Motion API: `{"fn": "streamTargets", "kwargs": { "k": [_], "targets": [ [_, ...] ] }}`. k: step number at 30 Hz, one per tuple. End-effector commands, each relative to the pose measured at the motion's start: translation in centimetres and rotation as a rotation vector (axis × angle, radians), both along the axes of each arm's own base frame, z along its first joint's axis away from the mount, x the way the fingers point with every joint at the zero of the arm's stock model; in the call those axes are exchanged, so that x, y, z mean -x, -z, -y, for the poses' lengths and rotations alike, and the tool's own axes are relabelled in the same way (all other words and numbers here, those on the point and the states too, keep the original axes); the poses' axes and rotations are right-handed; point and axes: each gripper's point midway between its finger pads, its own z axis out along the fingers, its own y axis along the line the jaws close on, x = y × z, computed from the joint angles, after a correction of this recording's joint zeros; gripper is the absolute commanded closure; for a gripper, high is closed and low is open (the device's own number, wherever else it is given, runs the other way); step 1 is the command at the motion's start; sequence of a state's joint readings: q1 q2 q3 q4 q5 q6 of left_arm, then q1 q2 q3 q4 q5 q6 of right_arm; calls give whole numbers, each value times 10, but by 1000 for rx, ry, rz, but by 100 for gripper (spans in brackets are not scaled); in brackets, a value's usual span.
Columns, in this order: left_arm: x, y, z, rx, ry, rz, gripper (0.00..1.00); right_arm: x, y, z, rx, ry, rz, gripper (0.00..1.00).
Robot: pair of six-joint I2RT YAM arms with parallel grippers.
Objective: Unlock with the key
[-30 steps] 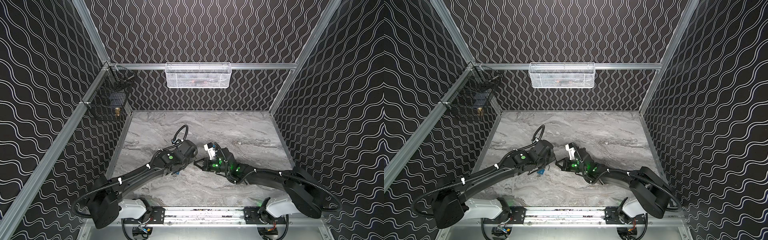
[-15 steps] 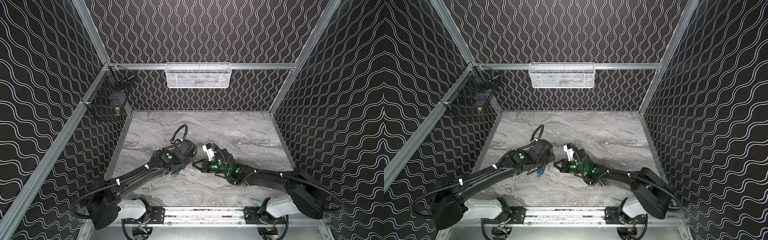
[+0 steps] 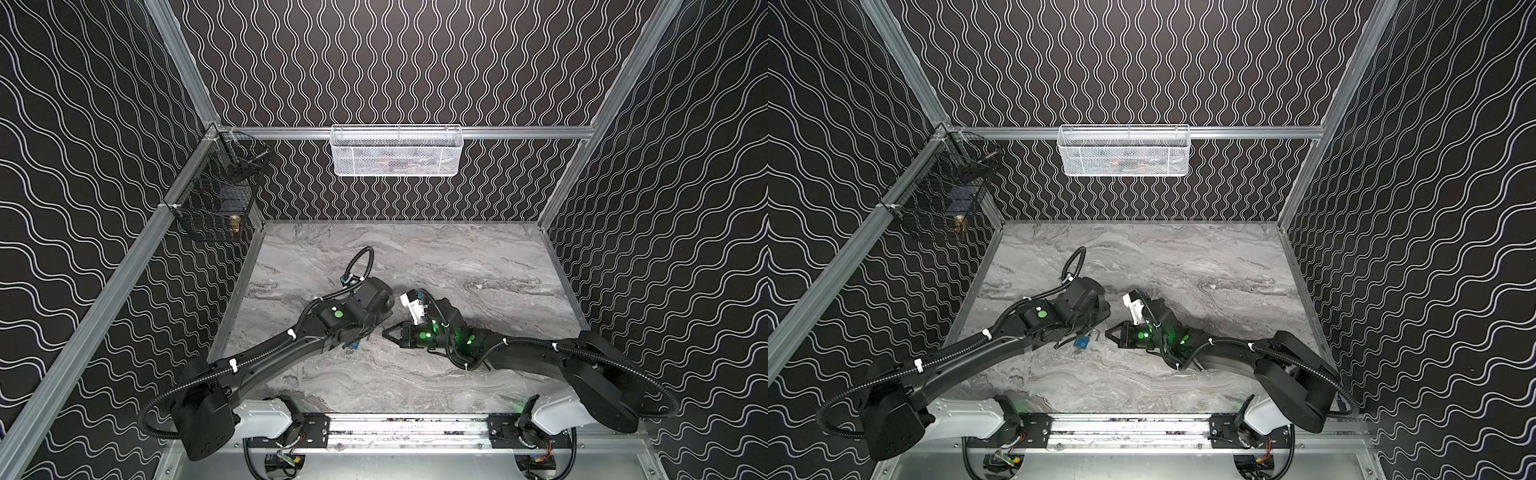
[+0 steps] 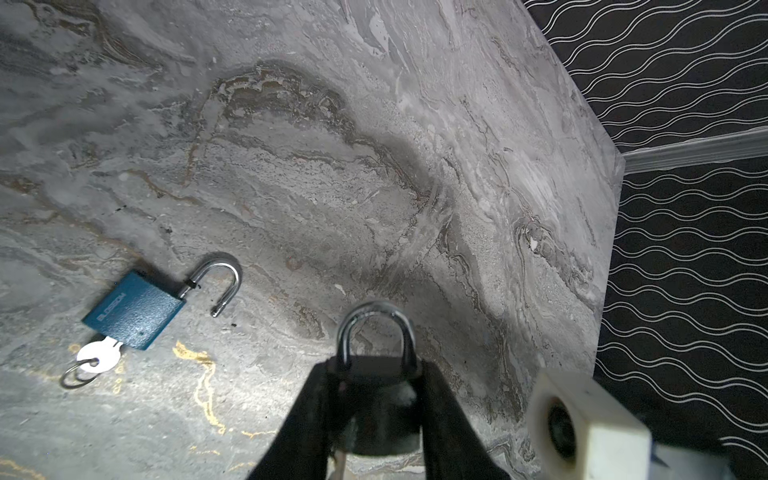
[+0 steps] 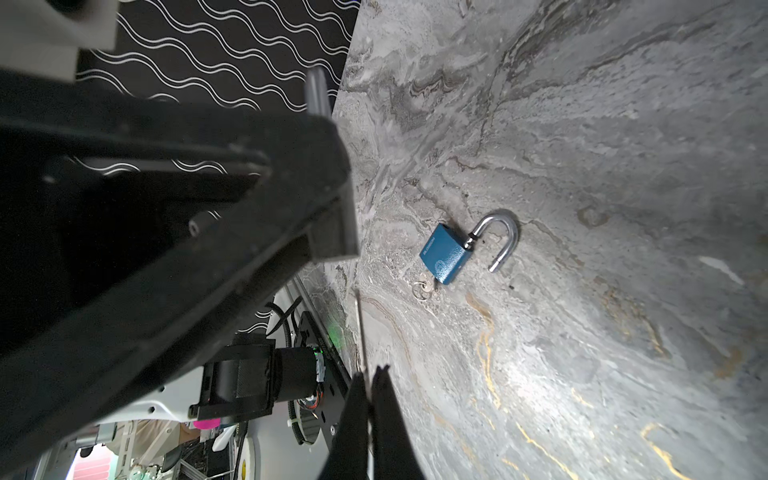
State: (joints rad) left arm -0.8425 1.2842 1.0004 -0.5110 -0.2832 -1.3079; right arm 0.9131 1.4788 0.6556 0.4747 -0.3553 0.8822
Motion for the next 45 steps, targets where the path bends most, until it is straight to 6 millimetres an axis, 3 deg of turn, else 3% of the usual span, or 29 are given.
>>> {"fn": "streamTargets", "kwargs": {
  "k": [1, 12, 31, 45],
  "targets": [
    [-3, -4, -2, -4, -11, 23, 98, -7, -12, -1, -36, 30, 21, 100],
    [-4, -1, -1, -14, -4, 20, 98, -11, -22, 4, -59, 42, 36, 100],
    [-5, -2, 6, 5, 14, 20, 100, -15, -20, 3, -54, 34, 29, 100],
    [0, 7, -11, -69, 1, 11, 100, -26, -34, 14, -62, 34, 35, 100]
  ]
}}
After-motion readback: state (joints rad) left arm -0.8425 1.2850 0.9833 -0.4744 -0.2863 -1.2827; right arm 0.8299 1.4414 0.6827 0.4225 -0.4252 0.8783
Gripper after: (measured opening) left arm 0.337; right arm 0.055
